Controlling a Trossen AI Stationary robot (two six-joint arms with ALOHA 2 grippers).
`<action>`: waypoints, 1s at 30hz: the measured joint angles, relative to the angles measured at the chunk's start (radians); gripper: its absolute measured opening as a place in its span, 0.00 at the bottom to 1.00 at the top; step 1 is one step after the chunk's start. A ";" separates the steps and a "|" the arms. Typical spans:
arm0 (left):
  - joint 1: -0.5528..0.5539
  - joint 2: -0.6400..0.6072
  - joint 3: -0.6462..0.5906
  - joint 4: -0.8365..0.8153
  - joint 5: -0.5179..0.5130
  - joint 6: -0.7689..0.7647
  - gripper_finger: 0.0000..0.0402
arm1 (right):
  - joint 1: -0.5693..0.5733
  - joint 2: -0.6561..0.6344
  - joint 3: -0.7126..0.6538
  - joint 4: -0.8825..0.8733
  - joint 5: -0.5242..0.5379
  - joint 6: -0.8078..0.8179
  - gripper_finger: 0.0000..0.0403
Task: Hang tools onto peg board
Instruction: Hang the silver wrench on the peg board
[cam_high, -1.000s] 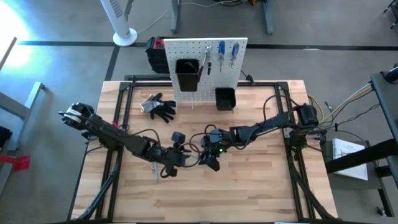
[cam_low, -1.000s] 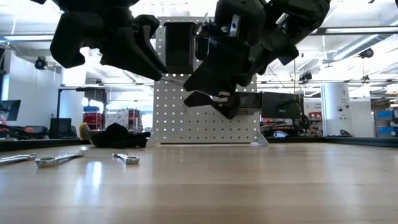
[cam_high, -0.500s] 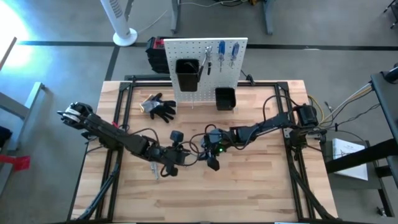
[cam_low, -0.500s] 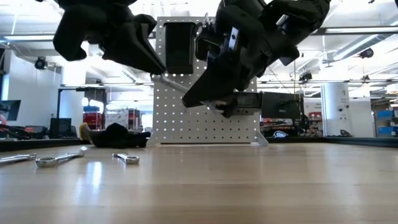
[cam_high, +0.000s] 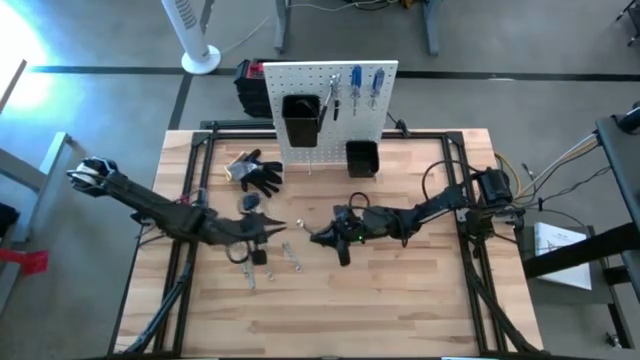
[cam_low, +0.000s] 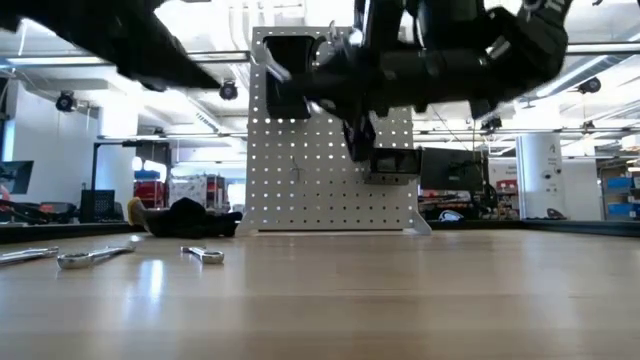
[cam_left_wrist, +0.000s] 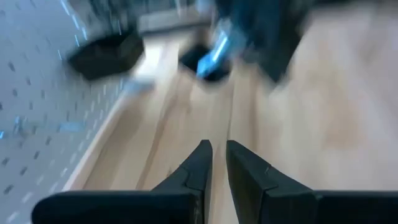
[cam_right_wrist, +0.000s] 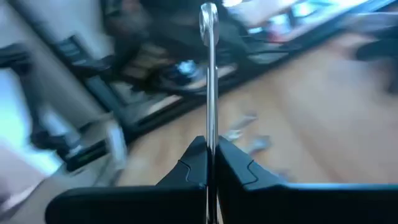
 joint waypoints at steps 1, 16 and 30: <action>-0.002 -0.034 -0.039 0.073 0.000 -0.002 0.09 | -0.002 0.001 -0.010 -0.004 0.034 0.011 0.00; -0.001 -0.095 -0.256 0.474 -0.059 -0.025 0.10 | 0.012 0.242 -0.017 0.473 0.341 0.137 0.00; -0.001 -0.026 -0.256 0.486 -0.061 -0.028 0.10 | -0.066 0.461 0.113 0.528 0.403 0.234 0.00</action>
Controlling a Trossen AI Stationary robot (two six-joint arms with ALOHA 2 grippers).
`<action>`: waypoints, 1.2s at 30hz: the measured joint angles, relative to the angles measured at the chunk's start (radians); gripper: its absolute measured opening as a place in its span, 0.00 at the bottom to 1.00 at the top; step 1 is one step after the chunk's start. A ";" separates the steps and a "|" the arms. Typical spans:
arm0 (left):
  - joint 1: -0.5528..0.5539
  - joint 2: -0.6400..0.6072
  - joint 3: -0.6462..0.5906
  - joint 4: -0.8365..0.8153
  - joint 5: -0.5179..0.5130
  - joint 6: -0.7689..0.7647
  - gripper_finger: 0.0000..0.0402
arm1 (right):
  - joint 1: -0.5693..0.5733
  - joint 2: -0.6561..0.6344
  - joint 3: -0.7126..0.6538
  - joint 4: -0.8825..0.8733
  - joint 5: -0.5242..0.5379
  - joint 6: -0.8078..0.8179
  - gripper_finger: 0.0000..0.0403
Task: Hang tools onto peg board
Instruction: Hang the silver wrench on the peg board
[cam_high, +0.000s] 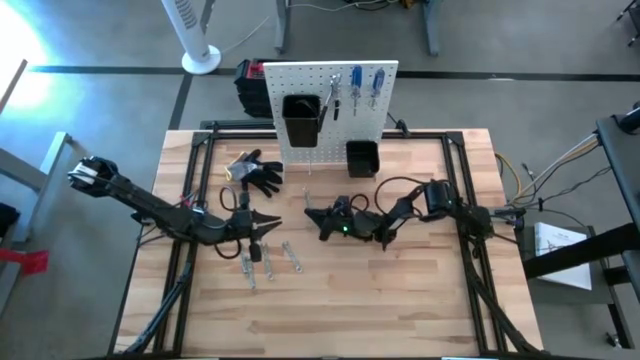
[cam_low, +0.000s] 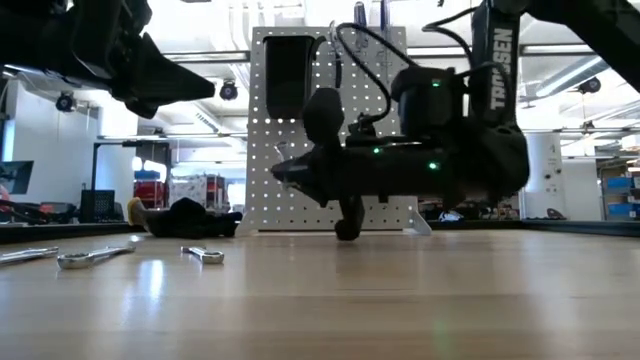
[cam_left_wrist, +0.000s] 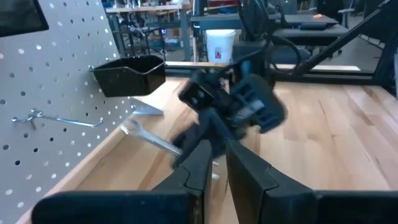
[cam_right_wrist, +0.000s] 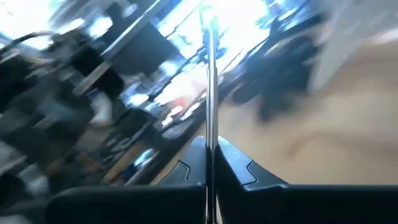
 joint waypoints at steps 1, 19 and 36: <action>0.000 0.003 0.000 0.002 0.000 0.000 0.10 | -0.010 -0.003 0.001 -0.008 0.012 -0.006 0.00; 0.000 0.005 -0.010 -0.010 0.000 -0.004 0.10 | -0.093 -0.008 -0.004 -0.030 -0.058 -0.014 0.00; 0.000 0.006 -0.011 -0.037 0.000 -0.004 0.10 | -0.108 -0.016 -0.003 -0.077 -0.024 0.069 0.00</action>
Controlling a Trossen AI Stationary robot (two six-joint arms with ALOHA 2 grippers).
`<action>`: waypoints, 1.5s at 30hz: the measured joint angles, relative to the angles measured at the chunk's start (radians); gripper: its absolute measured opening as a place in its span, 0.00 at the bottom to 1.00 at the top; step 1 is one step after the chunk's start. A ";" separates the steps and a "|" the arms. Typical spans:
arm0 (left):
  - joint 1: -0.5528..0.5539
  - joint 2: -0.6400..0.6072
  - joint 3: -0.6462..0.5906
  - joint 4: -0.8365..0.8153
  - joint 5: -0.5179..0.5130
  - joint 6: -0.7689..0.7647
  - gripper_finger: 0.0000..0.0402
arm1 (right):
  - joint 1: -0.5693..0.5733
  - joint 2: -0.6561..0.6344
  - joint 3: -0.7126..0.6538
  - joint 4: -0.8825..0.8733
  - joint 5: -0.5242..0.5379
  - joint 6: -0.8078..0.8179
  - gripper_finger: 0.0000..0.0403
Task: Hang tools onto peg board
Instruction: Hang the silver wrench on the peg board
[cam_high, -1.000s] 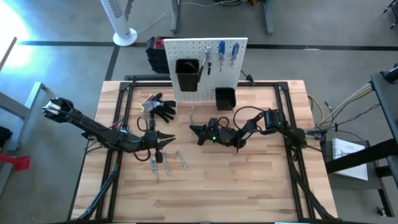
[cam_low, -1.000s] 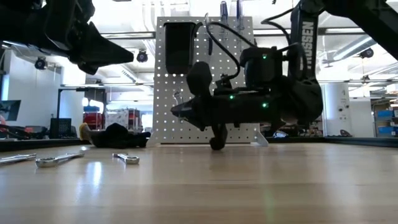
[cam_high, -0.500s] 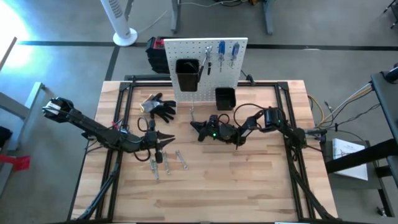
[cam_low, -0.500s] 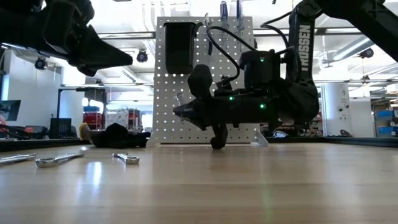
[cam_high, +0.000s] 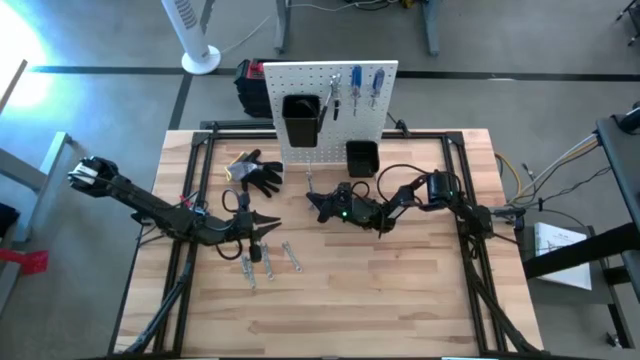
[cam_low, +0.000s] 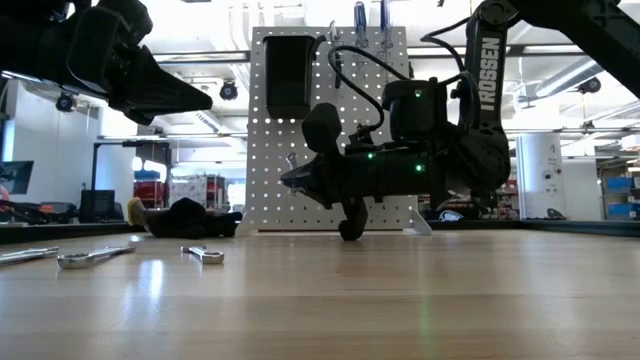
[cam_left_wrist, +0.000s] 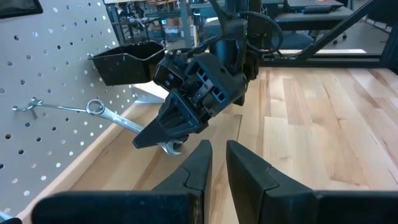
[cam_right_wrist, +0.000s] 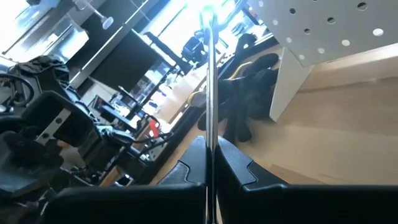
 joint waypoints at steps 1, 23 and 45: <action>0.000 0.000 0.000 0.000 0.000 -0.001 0.10 | 0.000 0.000 0.000 -0.002 0.004 0.001 0.01; 0.000 0.000 0.000 -0.027 0.001 -0.061 0.10 | 0.006 -0.082 -0.037 -0.161 -0.095 0.142 0.30; 0.000 0.000 -0.001 -0.087 0.003 -0.101 0.10 | 0.095 -0.252 -0.044 -0.663 -0.054 0.075 0.30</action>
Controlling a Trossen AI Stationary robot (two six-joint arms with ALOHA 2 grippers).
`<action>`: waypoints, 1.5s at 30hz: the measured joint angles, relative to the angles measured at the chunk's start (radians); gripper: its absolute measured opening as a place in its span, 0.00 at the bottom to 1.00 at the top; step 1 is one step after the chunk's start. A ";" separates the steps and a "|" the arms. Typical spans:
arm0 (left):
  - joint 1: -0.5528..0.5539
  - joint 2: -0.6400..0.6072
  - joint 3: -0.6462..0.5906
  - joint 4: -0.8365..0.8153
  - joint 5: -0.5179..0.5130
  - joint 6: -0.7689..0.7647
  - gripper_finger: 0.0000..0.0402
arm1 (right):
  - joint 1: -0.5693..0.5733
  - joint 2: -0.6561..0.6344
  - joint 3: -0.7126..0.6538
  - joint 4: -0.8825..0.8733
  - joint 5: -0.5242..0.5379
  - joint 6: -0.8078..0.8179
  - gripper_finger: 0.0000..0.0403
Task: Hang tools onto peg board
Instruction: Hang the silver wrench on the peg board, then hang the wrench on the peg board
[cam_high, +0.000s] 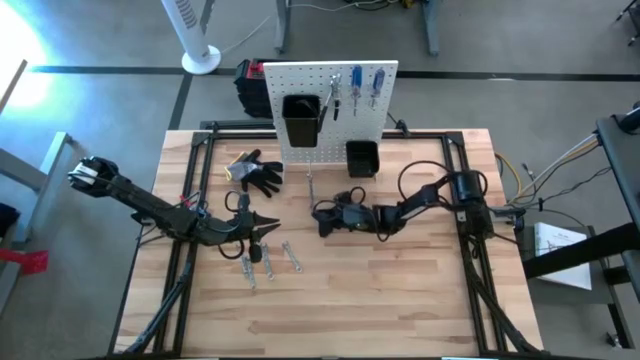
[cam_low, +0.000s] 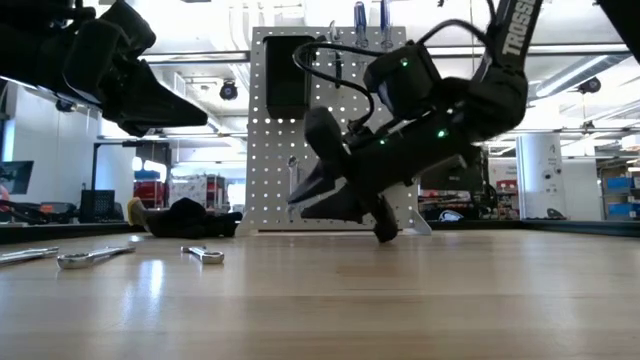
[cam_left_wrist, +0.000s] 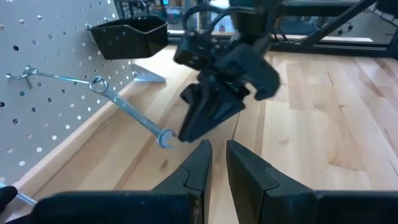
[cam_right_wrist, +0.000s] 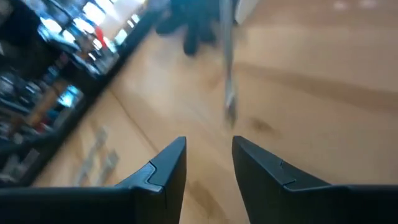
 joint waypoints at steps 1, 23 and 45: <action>0.000 0.000 0.000 0.000 0.000 0.000 0.10 | 0.007 -0.012 0.000 -0.037 0.008 -0.005 0.30; -0.035 0.035 -0.013 -0.173 0.139 -0.102 0.10 | 0.045 -0.099 0.024 -0.205 -0.192 -0.349 0.04; -0.047 0.317 0.024 -0.146 0.449 -0.311 0.10 | 0.198 0.204 0.636 -0.797 -0.197 -0.509 0.53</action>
